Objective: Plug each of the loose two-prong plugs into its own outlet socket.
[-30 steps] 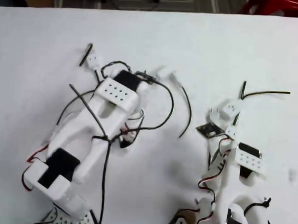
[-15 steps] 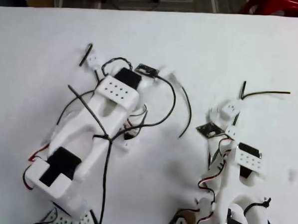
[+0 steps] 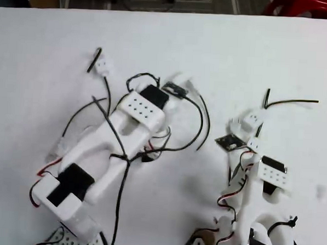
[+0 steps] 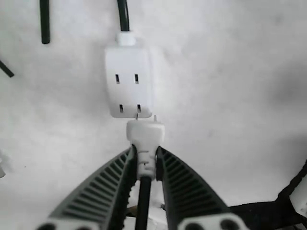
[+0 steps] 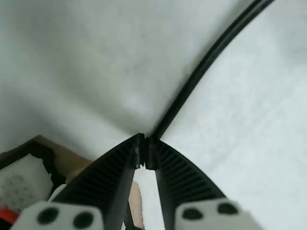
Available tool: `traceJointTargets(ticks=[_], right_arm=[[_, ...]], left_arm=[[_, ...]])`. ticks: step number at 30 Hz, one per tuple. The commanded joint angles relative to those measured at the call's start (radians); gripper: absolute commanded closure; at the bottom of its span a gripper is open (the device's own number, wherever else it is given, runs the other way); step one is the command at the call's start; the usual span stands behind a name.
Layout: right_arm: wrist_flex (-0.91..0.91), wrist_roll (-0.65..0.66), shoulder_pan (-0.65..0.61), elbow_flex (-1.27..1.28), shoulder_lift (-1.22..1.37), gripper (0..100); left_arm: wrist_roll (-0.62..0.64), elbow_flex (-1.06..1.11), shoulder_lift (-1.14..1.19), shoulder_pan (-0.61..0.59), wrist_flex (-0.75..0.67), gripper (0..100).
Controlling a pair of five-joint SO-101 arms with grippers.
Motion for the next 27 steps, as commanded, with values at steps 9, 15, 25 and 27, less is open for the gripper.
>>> traceJointTargets(ticks=[9,15,25,27], right_arm=[[-0.015,0.003,0.007,0.002,-0.005,97.8],[-0.015,0.003,0.007,0.002,-0.005,97.8],[-0.015,0.003,0.007,0.002,-0.005,97.8],[-0.015,0.003,0.007,0.002,-0.005,97.8]], left_arm=[[0.049,-0.003,-0.015,-0.081,-0.008,98],[0.049,-0.005,-0.015,-0.073,-0.04,98],[-0.006,-0.006,-0.016,-0.076,-0.02,98],[-0.031,-0.006,-0.016,-0.087,-0.021,98]])
